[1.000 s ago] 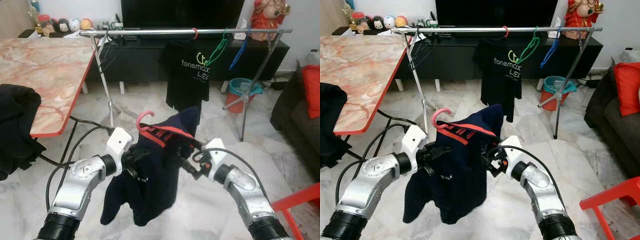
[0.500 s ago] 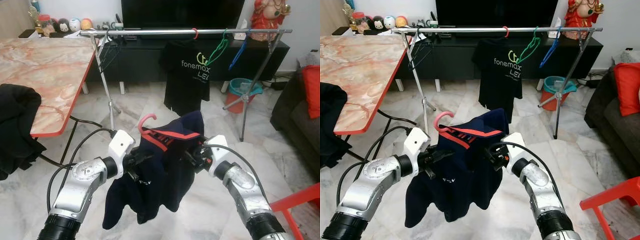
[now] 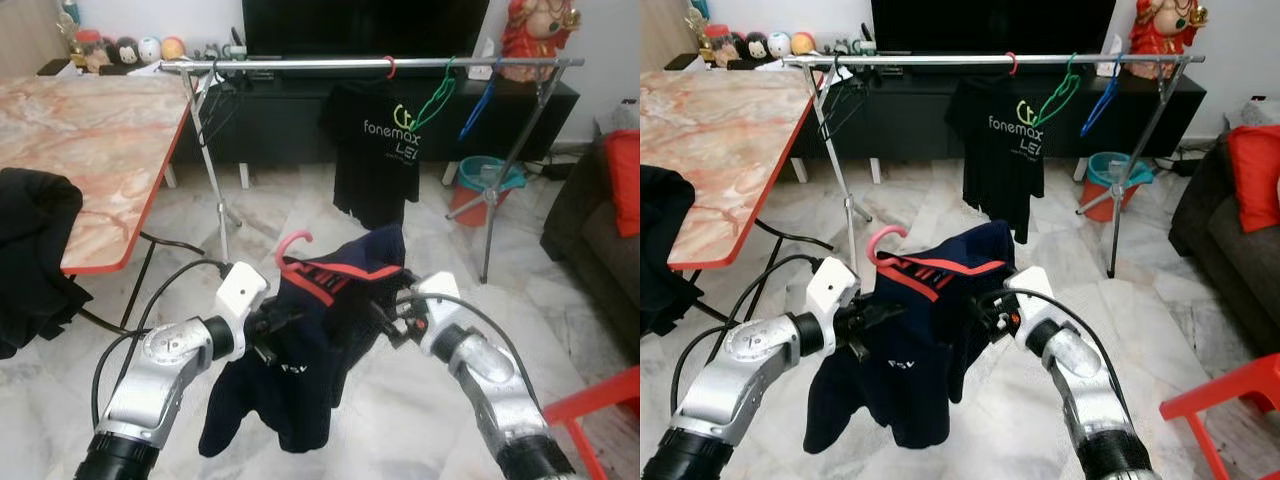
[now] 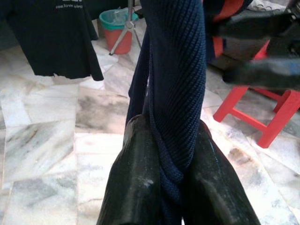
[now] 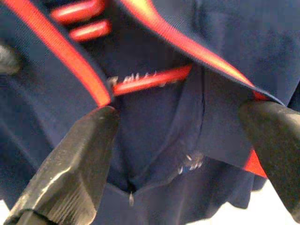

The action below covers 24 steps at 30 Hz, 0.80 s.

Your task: Hang hanger

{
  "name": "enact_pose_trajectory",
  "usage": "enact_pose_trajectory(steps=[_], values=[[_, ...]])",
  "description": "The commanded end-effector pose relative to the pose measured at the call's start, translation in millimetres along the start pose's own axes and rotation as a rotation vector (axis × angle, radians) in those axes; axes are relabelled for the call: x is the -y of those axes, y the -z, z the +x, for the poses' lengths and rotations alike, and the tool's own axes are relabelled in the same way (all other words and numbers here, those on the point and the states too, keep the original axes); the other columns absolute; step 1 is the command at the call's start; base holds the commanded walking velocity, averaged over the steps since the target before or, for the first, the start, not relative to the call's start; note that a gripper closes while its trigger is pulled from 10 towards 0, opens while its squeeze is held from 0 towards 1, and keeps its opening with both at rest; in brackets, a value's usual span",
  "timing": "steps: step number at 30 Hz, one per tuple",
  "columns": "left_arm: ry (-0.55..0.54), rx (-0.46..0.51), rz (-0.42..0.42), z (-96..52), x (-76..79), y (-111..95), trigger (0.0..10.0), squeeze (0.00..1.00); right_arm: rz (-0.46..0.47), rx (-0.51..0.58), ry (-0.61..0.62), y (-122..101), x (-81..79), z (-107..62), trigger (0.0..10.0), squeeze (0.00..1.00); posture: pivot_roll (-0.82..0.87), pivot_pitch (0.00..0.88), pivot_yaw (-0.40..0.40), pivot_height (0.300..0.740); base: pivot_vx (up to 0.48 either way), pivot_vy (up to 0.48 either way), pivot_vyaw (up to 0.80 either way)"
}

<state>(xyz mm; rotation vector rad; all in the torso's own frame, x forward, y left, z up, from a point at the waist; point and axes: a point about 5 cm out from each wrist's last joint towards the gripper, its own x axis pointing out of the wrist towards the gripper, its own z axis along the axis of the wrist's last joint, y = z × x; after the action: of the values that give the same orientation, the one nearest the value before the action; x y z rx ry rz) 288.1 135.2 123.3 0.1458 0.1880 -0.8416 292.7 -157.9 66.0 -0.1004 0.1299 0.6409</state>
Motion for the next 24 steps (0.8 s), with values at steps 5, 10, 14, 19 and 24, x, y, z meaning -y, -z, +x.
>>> enact_pose_trajectory(steps=[5,10,14,19,24], values=[[-0.004,0.041,0.019,-3.7,-3.2,-10,10.0,0.00,-0.031,0.011,-0.060,-9,-6.2,-5.7,10.0,0.00,0.15,0.000,-0.014,0.736,0.000,0.000,0.00],[-0.008,0.039,0.022,-4.4,-5.4,-11,10.0,0.00,-0.031,0.006,-0.074,-9,-11.5,-10.4,10.0,0.00,0.15,0.000,-0.013,0.736,0.000,0.000,0.00],[-0.009,0.041,0.023,-4.2,-7.2,-13,10.0,0.00,-0.039,0.045,-0.044,-21,-9.9,-16.0,10.0,0.00,0.15,0.003,-0.011,0.736,0.000,0.000,0.00],[-0.010,0.038,0.019,-4.5,-8.4,-13,10.0,0.00,-0.050,0.076,0.013,-30,-5.4,-21.3,10.0,0.00,0.15,0.012,-0.009,0.736,0.000,0.000,0.00],[-0.008,0.034,0.020,-3.9,-9.0,-12,10.0,0.00,-0.041,0.075,0.035,-28,-2.9,-15.7,10.0,0.00,0.15,0.001,-0.007,0.736,0.000,0.000,0.00]])
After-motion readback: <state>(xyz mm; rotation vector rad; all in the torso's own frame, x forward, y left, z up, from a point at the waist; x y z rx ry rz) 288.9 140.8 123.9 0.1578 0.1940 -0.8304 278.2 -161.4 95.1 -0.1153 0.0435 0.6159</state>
